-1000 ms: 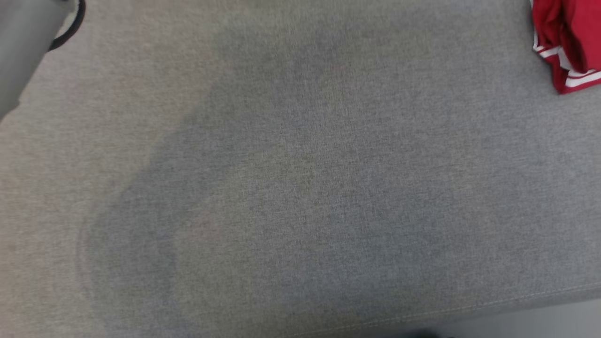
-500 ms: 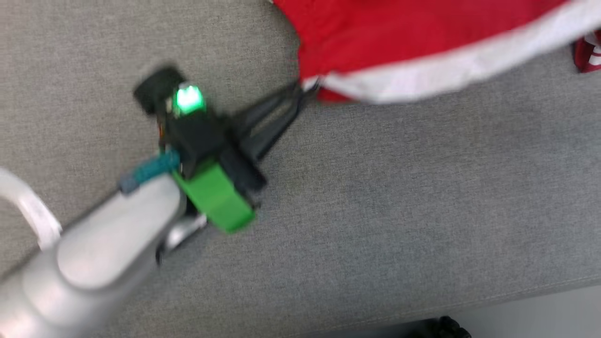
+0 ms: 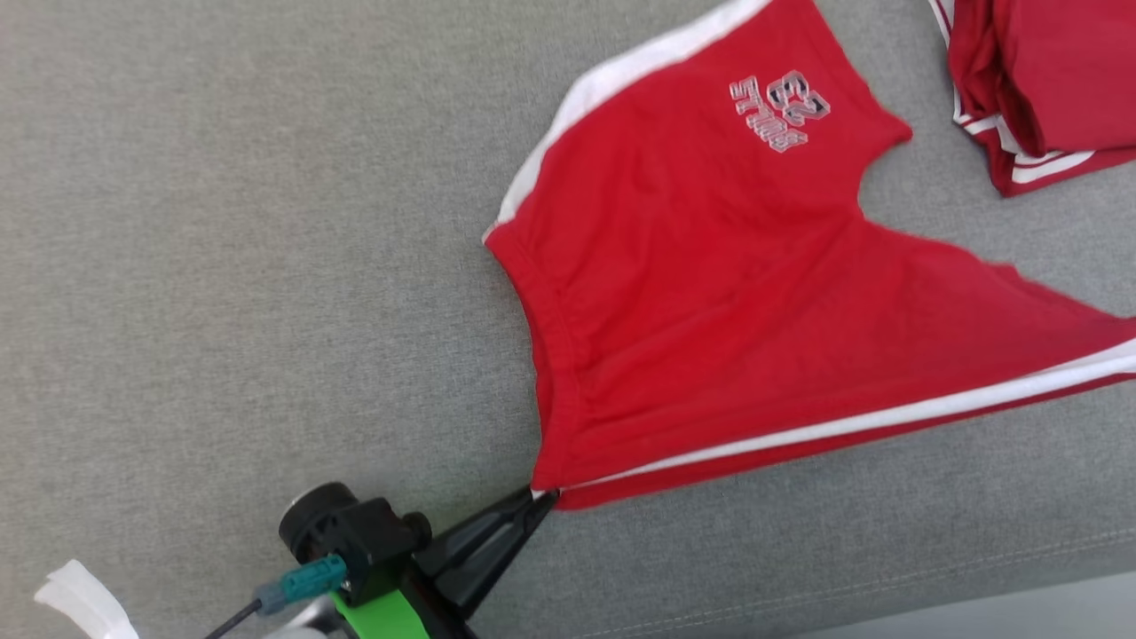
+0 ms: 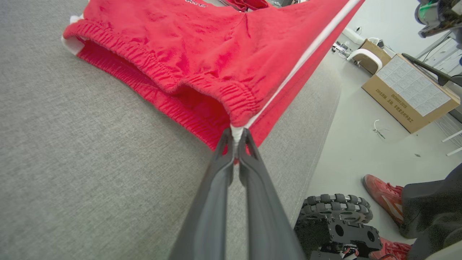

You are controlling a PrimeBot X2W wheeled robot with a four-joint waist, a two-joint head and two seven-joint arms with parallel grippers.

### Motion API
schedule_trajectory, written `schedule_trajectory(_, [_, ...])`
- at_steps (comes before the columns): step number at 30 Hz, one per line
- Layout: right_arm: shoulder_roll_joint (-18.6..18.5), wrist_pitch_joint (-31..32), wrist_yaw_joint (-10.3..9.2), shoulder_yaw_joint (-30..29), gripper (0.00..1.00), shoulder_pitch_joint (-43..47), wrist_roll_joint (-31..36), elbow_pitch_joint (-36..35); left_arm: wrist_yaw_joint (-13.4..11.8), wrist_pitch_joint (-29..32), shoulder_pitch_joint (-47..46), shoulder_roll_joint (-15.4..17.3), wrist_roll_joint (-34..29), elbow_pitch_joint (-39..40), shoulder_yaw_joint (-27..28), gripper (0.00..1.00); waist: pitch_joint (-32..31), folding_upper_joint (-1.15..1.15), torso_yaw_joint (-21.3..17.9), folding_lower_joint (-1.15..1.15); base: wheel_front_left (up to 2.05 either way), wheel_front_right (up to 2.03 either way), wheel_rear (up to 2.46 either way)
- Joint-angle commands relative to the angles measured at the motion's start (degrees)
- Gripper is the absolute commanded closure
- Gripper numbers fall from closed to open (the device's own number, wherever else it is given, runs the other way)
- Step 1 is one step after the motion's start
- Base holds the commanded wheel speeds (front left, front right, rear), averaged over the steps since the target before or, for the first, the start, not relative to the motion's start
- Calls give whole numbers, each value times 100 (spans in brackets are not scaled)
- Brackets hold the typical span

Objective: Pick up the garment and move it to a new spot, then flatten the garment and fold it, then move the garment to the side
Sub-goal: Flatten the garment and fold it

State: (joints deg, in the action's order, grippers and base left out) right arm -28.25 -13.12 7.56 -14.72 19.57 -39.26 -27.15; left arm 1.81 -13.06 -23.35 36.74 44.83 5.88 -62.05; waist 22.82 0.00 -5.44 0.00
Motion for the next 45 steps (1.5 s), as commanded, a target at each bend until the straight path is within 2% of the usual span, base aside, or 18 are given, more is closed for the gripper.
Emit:
schedule_trajectory(1, [-25, 59, -16, -180, 100, 134, -55, -108, -79, 85, 149, 106, 60, 112, -25, 100, -337, 0, 161, 0, 0, 0, 0])
schedule_trajectory(5, [-82, 227, -15, -323, 100, 94, 52, -227, -157, 209, 100, 74, 88, 326, -40, 100, -450, 0, 281, 0, 0, 0, 0])
schedule_trajectory(8, [-93, 381, -14, -243, 100, -187, 162, -69, -152, 276, -80, -105, 87, 329, -30, 100, -463, 0, 377, 0, 0, 0, 0])
schedule_trajectory(10, [-12, 517, -14, -215, 100, -447, 240, 152, -111, 304, -164, -245, 209, 309, 9, 100, -445, 0, 449, 0, 0, 0, 0])
schedule_trajectory(16, [-96, 1017, -12, -15, 100, -1337, 535, 845, 144, 498, -527, -674, 804, 86, 203, 100, -302, 0, 743, 0, 0, 0, 0])
schedule_trajectory(20, [-265, 1329, -11, 274, 100, -2140, 636, 1266, 302, 661, -835, -894, 1234, -184, 379, 100, -173, 0, 848, 0, 0, 0, 0])
schedule_trajectory(26, [-510, 1955, -10, 681, 100, -3243, 845, 2018, 483, 1091, -1367, -1242, 2248, -681, 717, 100, 114, 0, 1007, 0, 0, 0, 0])
schedule_trajectory(32, [-705, 2330, -10, 1225, 100, -4379, 932, 2737, 531, 1564, -1967, -1530, 2908, -1316, 919, 100, 498, 0, 1109, 0, 0, 0, 0])
schedule_trajectory(38, [-938, 2444, -11, 1789, 100, -5463, 1131, 3445, 556, 2056, -2413, -1645, 3211, -1750, 933, 100, 785, 0, 1174, 0, 0, 0, 0])
schedule_trajectory(45, [-1058, 2403, -11, 2468, 100, -6390, 1125, 4229, 565, 2133, -2670, -1772, 3311, -2053, 988, 100, 999, 0, 1281, 0, 0, 0, 0])
